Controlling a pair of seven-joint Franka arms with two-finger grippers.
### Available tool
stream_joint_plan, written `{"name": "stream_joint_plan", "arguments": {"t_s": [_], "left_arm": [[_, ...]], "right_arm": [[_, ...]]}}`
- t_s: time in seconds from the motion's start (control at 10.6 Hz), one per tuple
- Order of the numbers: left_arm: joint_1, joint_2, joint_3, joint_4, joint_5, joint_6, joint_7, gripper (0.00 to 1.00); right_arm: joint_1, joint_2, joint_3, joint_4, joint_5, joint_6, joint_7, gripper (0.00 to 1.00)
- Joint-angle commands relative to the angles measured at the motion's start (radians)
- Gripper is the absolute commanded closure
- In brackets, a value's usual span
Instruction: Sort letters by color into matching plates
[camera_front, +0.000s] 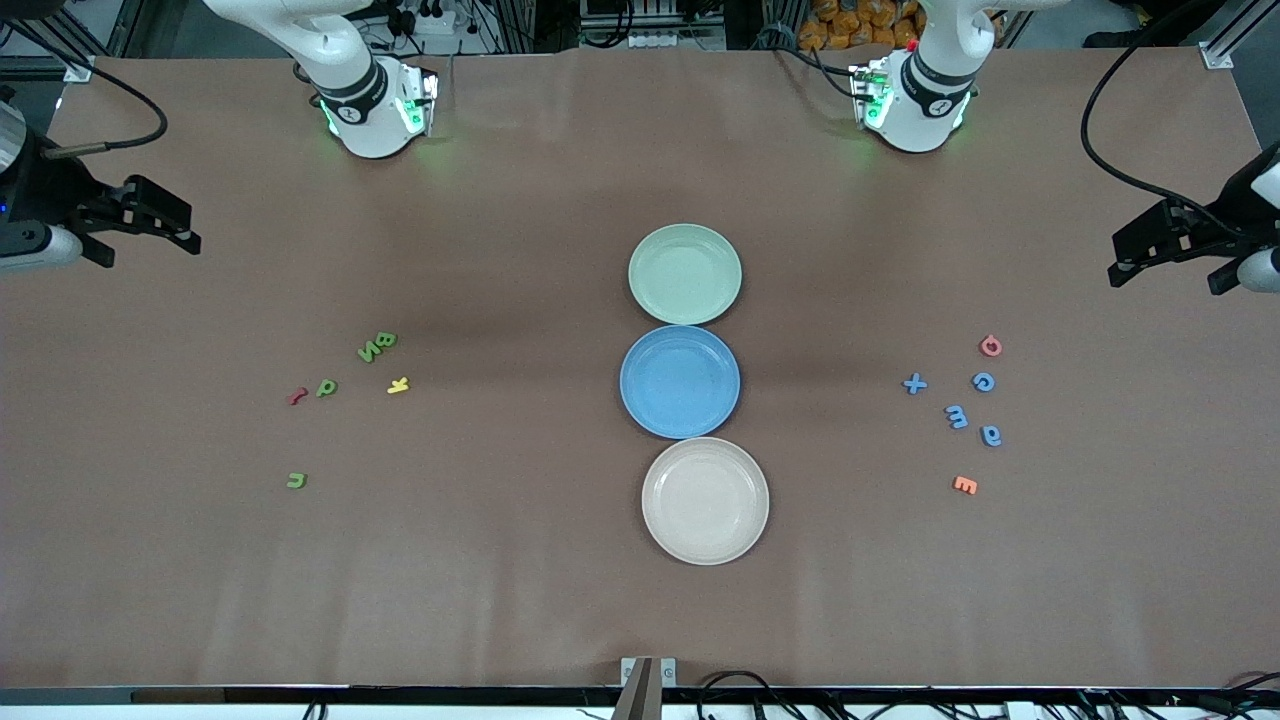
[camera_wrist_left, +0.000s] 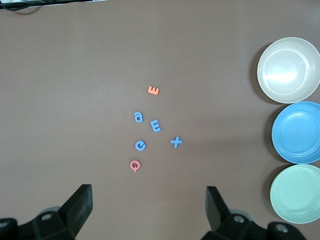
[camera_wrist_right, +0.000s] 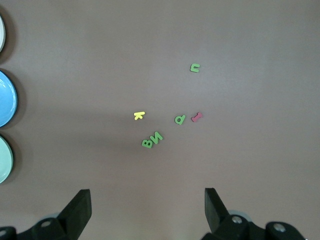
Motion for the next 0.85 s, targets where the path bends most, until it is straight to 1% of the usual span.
{"name": "stream_joint_plan", "arguments": {"t_s": [0.0,0.09,0.38,0.56,0.66,0.75], "left_arm": [[0.004,0.010,-0.001,-0.002,0.015,-0.014,0.007,0.00],[0.004,0.015,-0.001,-0.018,0.009,-0.013,0.007,0.00],[-0.010,0.055,-0.001,-0.007,0.022,-0.013,0.001,0.00],[0.001,0.069,-0.005,-0.015,0.045,-0.002,-0.051,0.00],[0.005,0.076,-0.007,-0.050,0.029,0.000,-0.063,0.00],[0.006,0.067,-0.006,-0.135,0.029,0.047,-0.065,0.00]], "right_arm": [[0.002,0.029,-0.001,-0.027,0.004,0.004,0.019,0.00],[0.002,0.040,-0.001,-0.069,0.004,0.039,0.019,0.00],[0.002,0.052,-0.003,-0.188,0.000,0.191,0.019,0.00],[-0.001,0.127,-0.011,-0.195,-0.021,0.305,0.018,0.00],[-0.006,0.170,-0.009,-0.192,-0.032,0.372,0.018,0.00],[-0.010,0.219,-0.011,-0.189,-0.032,0.436,0.013,0.00]]}}
